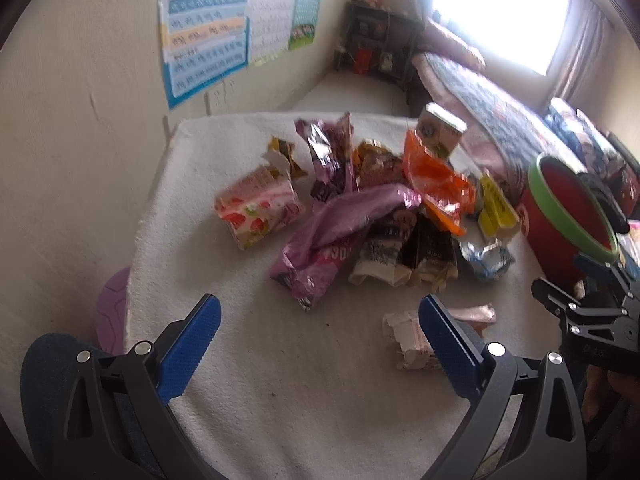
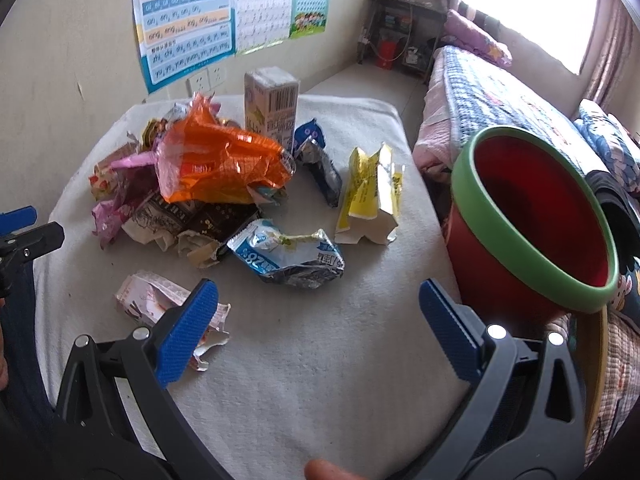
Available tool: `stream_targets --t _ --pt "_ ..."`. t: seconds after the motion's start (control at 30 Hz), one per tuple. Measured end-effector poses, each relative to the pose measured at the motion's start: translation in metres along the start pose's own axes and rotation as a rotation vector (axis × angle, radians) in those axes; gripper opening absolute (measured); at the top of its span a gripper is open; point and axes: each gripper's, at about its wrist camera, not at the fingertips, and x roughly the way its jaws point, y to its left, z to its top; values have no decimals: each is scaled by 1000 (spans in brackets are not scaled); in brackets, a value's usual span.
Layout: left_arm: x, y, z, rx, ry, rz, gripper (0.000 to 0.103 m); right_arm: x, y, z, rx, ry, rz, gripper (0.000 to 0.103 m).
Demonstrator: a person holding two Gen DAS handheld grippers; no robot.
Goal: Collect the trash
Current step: 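Grasp the purple wrapper with the left tool while the right tool grasps the blue-white packet, then carry both wrappers over the red bucket and open both tools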
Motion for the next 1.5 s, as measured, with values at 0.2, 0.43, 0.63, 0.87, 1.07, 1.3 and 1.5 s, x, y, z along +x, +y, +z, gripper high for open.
stream_targets --t 0.2,0.43,0.63,0.87,1.07,1.3,1.5 --pt "19 -8 13 78 79 9 95 21 -2 4 -17 78 36 99" --pt "49 0 27 166 159 73 94 46 -2 13 -83 122 58 99" --pt "64 -1 32 211 206 41 94 68 2 16 -138 187 95 99" --pt "80 -6 33 212 215 15 79 77 8 15 -159 212 147 90" --pt "83 -1 30 186 219 -3 51 79 9 8 -158 230 166 64" --pt "78 1 29 171 220 -35 30 77 0 9 -118 222 165 25" --pt "68 3 29 147 224 -45 24 67 -7 14 -94 212 174 16"
